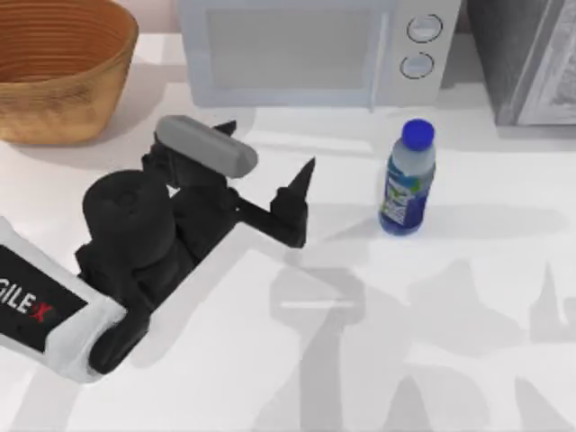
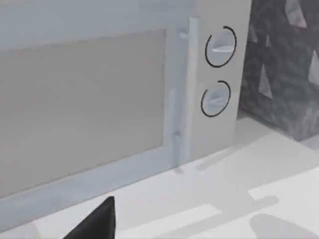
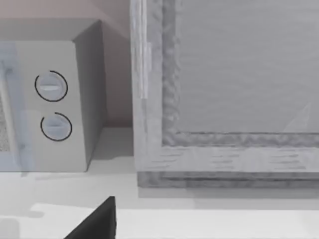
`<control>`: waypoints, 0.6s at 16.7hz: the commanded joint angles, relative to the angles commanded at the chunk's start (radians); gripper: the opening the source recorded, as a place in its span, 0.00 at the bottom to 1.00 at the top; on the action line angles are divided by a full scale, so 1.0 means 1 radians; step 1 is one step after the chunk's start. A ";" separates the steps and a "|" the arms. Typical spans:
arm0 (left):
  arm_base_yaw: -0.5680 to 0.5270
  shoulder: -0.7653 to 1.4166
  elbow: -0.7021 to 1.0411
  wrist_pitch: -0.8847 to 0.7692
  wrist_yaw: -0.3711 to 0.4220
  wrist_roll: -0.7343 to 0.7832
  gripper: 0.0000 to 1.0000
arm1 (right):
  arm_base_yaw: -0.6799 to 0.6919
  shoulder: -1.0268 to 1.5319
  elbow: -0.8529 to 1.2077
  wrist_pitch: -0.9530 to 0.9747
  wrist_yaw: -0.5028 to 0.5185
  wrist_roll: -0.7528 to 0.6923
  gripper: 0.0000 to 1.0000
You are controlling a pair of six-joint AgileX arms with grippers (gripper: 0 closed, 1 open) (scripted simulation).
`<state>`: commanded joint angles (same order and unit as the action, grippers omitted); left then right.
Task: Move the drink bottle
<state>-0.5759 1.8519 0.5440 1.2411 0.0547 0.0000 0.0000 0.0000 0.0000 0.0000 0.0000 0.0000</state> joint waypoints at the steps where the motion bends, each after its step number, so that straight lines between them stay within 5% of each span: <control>1: -0.029 0.092 0.028 0.063 0.003 0.000 1.00 | 0.000 0.000 0.000 0.000 0.000 0.000 1.00; 10: -0.183 0.533 0.195 0.414 0.019 -0.004 1.00 | 0.000 0.000 0.000 0.000 0.000 0.000 1.00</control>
<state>-0.7589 2.3851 0.7387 1.6549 0.0742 -0.0038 0.0000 0.0000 0.0000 0.0000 0.0000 0.0000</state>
